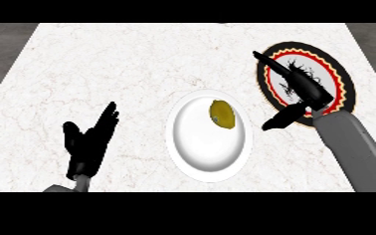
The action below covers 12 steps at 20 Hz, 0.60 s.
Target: Pick the lemon from the plate and place it in the plate
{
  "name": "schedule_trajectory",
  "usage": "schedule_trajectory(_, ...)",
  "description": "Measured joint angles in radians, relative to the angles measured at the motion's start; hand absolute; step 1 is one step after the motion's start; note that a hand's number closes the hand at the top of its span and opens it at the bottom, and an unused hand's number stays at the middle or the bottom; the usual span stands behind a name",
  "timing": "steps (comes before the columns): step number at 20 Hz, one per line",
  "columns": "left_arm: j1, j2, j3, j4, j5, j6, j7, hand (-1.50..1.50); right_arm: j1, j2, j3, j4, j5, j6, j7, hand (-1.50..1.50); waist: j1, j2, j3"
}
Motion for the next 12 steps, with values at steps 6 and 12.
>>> schedule_trajectory(6, 0.016, -0.02, 0.017, -0.027, -0.031, -0.007, 0.034, 0.0, 0.041, 0.051, 0.025, -0.06, 0.067, 0.021, 0.087, -1.5, 0.002, 0.002, -0.001)
schedule_trajectory(12, 0.034, -0.049, 0.046, -0.033, -0.063, -0.035, 0.043, 0.0, 0.103, 0.112, 0.031, -0.167, 0.115, 0.05, 0.163, -1.5, 0.002, 0.002, 0.0)
